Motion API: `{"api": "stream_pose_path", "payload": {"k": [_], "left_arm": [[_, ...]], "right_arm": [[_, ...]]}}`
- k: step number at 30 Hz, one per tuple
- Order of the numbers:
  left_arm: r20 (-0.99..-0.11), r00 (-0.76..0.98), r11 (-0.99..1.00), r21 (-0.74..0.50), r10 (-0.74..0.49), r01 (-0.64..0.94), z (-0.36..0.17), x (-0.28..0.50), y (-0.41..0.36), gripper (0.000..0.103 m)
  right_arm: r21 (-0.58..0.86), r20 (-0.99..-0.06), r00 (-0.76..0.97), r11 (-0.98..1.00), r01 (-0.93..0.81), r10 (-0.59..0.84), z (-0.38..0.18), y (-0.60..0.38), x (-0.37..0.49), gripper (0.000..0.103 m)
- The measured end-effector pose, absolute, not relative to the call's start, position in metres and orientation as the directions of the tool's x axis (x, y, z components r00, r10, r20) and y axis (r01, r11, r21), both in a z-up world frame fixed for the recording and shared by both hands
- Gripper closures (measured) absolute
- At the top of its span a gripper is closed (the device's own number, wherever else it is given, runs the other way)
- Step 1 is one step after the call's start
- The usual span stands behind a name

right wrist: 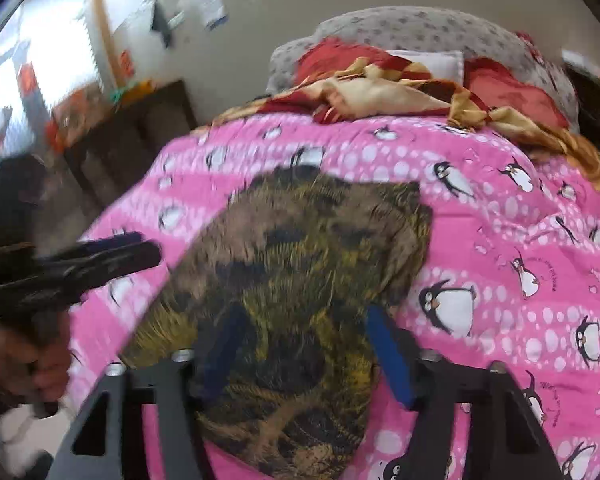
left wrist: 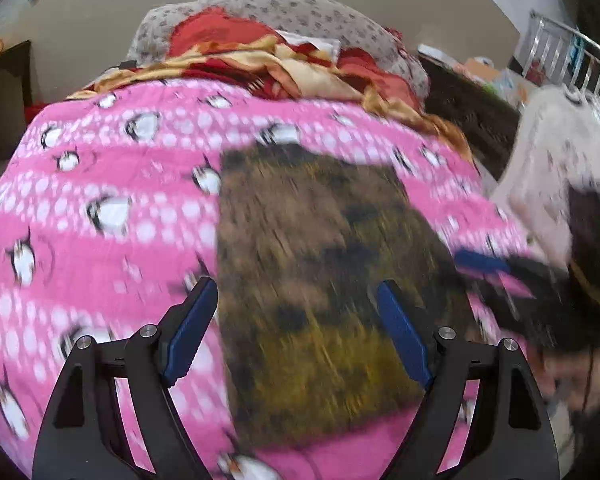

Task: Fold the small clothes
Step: 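Open both grippers and press the folded garment flat, then withdraw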

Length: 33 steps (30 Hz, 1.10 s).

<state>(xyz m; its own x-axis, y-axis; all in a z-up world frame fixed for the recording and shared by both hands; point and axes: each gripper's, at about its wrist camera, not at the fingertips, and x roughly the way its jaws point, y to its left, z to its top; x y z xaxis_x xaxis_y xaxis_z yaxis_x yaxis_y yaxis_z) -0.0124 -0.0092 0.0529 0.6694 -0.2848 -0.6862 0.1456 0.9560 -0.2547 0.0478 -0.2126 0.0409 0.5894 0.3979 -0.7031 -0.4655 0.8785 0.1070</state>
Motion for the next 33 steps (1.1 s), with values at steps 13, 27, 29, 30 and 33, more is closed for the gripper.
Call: {"api": "stream_pose_path", "payload": {"k": [13, 27, 29, 30, 33], "left_arm": [[-0.741, 0.622, 0.965, -0.153, -0.254, 0.213, 0.005, -0.032, -0.042, 0.02], [-0.706, 0.626, 0.943, -0.245, -0.331, 0.224, 0.005, -0.035, -0.027, 0.019], [-0.704, 0.629, 0.944, -0.244, -0.33, 0.223, 0.004, -0.034, -0.026, 0.019], [-0.702, 0.63, 0.943, -0.248, -0.334, 0.223, 0.004, -0.035, -0.025, 0.019], [-0.69, 0.633, 0.936, -0.273, -0.352, 0.224, 0.003, -0.036, -0.021, 0.019]], "right_arm": [[0.171, -0.777, 0.519, 0.914, -0.368, 0.355, 0.007, -0.207, 0.101, 0.053], [0.049, -0.816, 0.496, 0.89, -0.454, 0.298, 0.005, -0.193, 0.035, 0.043], [0.056, -0.812, 0.501, 0.896, -0.441, 0.298, 0.007, -0.193, 0.033, 0.041], [0.066, -0.818, 0.495, 0.902, -0.427, 0.294, 0.011, -0.194, 0.033, 0.041], [0.09, -0.804, 0.526, 0.931, -0.355, 0.278, 0.03, -0.202, 0.024, 0.042]]}}
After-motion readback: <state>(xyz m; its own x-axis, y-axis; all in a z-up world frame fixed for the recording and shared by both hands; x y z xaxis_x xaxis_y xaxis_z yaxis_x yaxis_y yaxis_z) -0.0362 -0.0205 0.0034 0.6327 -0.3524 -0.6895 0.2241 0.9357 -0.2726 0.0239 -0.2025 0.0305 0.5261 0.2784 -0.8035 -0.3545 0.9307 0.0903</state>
